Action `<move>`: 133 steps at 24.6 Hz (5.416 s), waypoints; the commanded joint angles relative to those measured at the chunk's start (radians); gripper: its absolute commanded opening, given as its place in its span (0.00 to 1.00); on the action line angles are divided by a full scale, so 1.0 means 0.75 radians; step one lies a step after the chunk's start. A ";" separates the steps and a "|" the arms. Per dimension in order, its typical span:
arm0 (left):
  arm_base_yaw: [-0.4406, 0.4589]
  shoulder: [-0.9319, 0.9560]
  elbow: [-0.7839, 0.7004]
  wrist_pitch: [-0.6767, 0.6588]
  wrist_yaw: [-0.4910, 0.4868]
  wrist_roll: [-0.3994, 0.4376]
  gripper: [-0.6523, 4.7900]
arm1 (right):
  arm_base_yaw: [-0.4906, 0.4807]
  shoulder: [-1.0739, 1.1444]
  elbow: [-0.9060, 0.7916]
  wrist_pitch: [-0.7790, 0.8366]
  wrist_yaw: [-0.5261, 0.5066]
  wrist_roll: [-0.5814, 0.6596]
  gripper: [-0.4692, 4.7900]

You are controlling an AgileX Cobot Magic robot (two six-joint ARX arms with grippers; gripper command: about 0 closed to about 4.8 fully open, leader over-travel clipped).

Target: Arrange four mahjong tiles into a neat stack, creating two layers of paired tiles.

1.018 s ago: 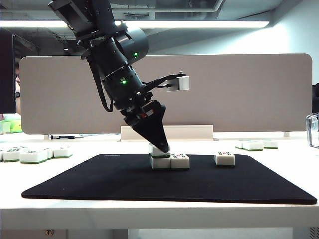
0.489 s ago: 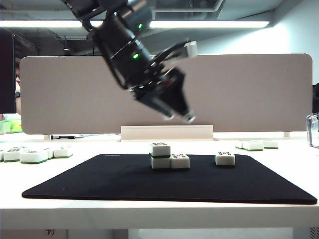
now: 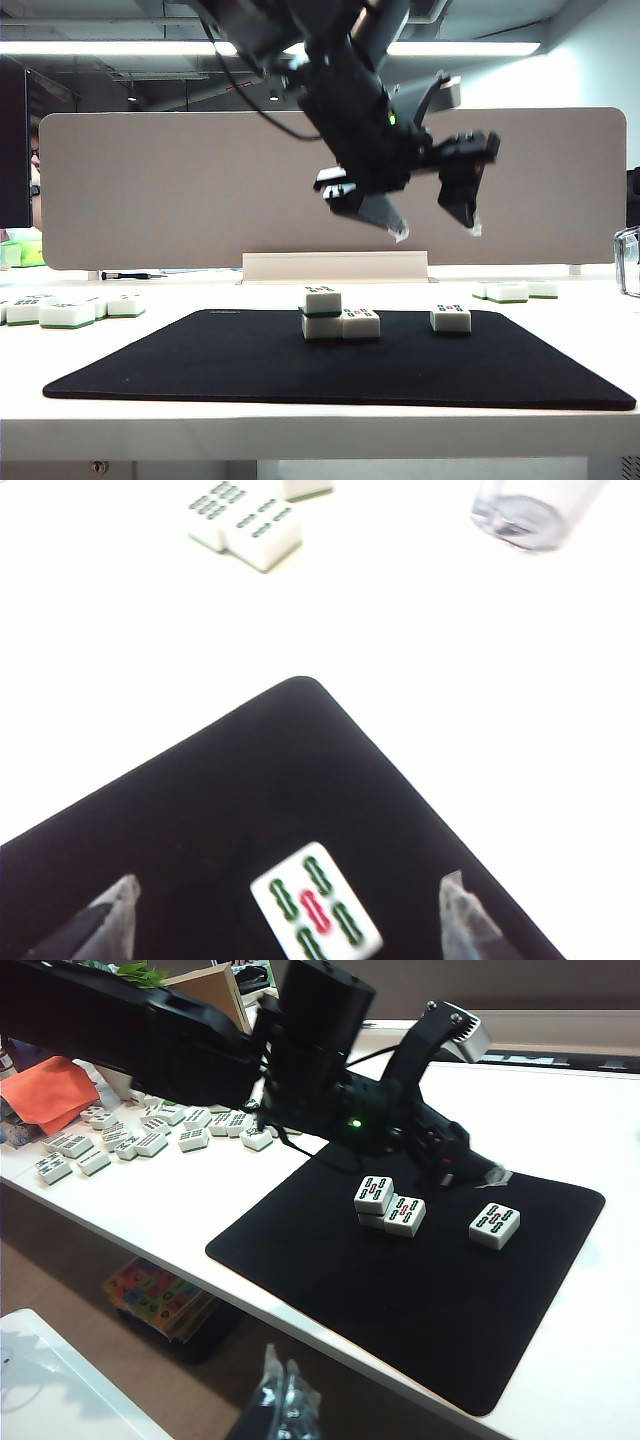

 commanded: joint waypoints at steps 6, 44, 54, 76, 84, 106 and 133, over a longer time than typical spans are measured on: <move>-0.001 0.124 0.004 0.082 -0.040 -0.249 0.84 | 0.000 -0.016 0.005 0.011 0.002 -0.005 0.09; -0.053 0.234 0.004 0.112 0.056 -0.386 0.61 | 0.000 -0.016 0.005 0.012 0.002 -0.005 0.09; -0.052 0.221 0.004 0.110 0.064 -0.327 0.44 | 0.000 -0.016 0.005 0.013 0.002 -0.005 0.09; -0.095 0.156 0.003 0.122 -0.008 0.038 0.80 | 0.000 -0.016 0.005 0.013 0.002 -0.005 0.09; -0.112 0.190 0.003 0.121 -0.050 0.044 0.77 | 0.000 -0.016 0.005 0.013 0.001 -0.005 0.09; -0.115 0.222 0.003 0.101 -0.073 0.044 0.40 | 0.000 -0.016 0.005 0.013 0.002 -0.005 0.09; 0.049 -0.055 0.004 -0.026 -0.212 0.150 0.40 | 0.000 -0.016 0.005 0.013 0.002 -0.006 0.09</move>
